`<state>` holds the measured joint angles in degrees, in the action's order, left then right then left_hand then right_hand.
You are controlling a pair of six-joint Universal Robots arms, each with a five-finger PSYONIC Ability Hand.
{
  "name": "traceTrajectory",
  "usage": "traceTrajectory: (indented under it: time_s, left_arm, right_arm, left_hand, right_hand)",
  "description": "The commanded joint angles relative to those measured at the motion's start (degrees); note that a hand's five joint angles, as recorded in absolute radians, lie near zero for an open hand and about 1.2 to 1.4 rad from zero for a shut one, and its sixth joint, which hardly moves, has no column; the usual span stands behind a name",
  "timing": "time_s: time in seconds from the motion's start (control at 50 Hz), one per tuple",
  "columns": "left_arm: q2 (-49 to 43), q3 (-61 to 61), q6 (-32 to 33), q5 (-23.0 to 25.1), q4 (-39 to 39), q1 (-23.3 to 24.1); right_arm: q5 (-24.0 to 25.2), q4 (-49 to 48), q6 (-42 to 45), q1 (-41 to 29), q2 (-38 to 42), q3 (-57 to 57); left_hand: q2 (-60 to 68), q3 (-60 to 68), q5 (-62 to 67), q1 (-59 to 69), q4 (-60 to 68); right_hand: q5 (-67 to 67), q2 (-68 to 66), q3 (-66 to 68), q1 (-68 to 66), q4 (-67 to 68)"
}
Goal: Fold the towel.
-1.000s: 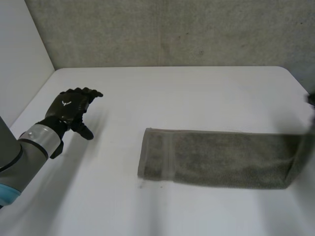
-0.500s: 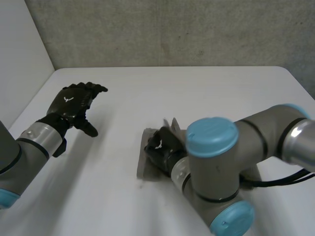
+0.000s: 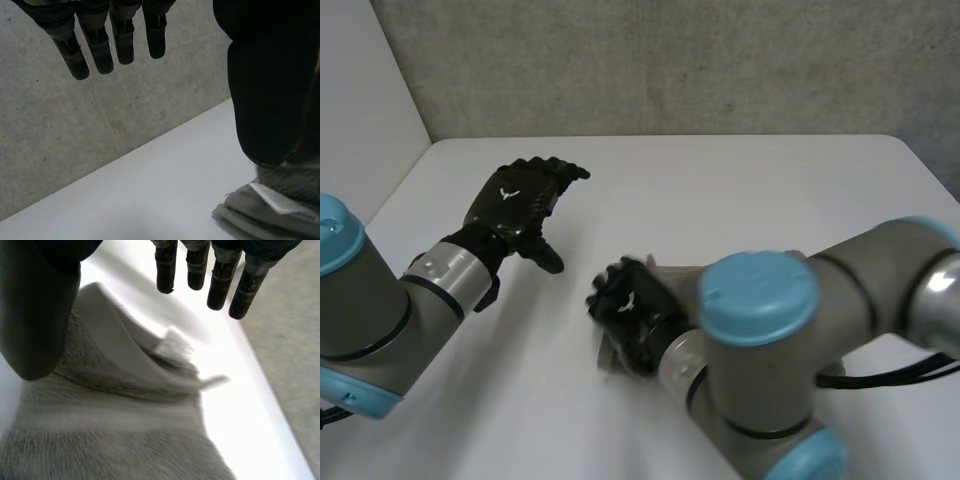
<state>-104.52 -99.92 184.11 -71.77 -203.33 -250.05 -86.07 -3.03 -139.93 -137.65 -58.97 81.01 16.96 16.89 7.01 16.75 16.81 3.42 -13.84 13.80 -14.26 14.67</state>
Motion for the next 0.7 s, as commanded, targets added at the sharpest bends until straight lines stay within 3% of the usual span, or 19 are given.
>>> traceTrajectory:
  time_s: [0.02,0.18,0.28,0.32,0.38,0.5,0.56,0.6,0.62,0.66,0.68,0.7]
  left_arm:
    - [-0.07,1.57,-2.35,-2.41,-0.49,1.93]
    - [-2.80,3.42,-6.92,-2.94,-1.63,5.98]
    - [-7.11,4.82,-7.01,-3.11,-1.37,11.60]
    - [-10.08,5.70,-6.74,-3.20,-1.37,15.27]
    - [-12.98,6.84,-6.48,-3.46,-1.37,17.92]
    - [-15.28,8.08,-6.30,-7.51,-1.10,18.54]
    - [-15.10,8.25,-6.21,-10.06,-1.10,18.37]
    - [-13.88,7.73,-6.30,-11.46,-1.01,17.50]
    - [-13.87,7.72,-6.30,-11.46,-1.01,17.49]
    - [-11.08,6.33,-6.39,-11.73,-0.93,15.39]
    - [-11.06,6.32,-6.39,-11.73,-0.93,15.38]
    - [-9.58,5.01,-6.30,-11.73,-1.01,14.16]
  right_arm:
    - [-0.07,-1.45,-7.19,11.17,-12.66,9.78]
    - [1.51,1.71,-7.63,25.68,-19.34,23.40]
    - [5.91,0.92,-7.37,32.36,-23.12,29.65]
    - [10.02,-0.48,-7.46,36.47,-23.55,32.79]
    - [13.54,-3.89,-7.81,39.02,-23.55,36.22]
    - [14.61,-10.77,-7.28,39.47,-23.03,39.84]
    - [14.35,-13.93,-6.84,39.56,-21.45,40.72]
    - [13.82,-14.46,-5.71,39.91,-18.91,40.37]
    - [13.82,-14.46,-5.70,39.91,-18.90,40.37]
    - [12.42,-14.46,-5.09,40.00,-18.19,39.49]
    - [12.41,-14.46,-5.09,40.00,-18.19,39.49]
    - [11.11,-14.55,-5.00,39.92,-18.45,38.97]
  left_hand:
    - [2.67,2.75,2.62,2.88,2.82]
    - [3.68,3.76,3.63,3.89,3.83]
    - [3.85,3.92,3.80,4.06,4.00]
    - [3.85,3.92,3.80,4.06,4.00]
    - [3.85,3.92,3.80,4.06,4.00]
    - [3.85,3.92,3.80,4.06,4.00]
    - [3.85,3.92,3.80,4.06,4.00]
    - [3.52,3.59,3.46,3.72,3.67]
    - [3.51,3.59,3.46,3.72,3.67]
    - [3.01,3.09,2.96,3.22,3.16]
    - [3.01,3.08,2.96,3.22,3.16]
    - [2.84,2.92,2.79,3.05,2.99]
  right_hand:
    - [-3.42,3.84,-3.80,4.26,-4.67]
    - [-3.42,3.84,-3.80,4.26,-4.67]
    - [-3.42,3.84,-3.80,4.26,-4.67]
    - [-3.42,3.84,-3.80,4.26,-4.67]
    - [-3.42,3.84,-3.80,4.26,-4.67]
    - [-1.32,1.74,-1.70,2.16,-2.57]
    - [9.28,-8.86,8.90,-8.43,8.03]
    - [25.51,-25.09,25.13,-24.67,24.26]
    - [25.60,-25.17,25.21,-24.75,24.34]
    - [51.51,-51.09,51.13,-50.67,50.26]
    - [51.67,-51.24,51.29,-50.82,50.42]
    - [64.99,-64.57,64.61,-64.15,63.74]
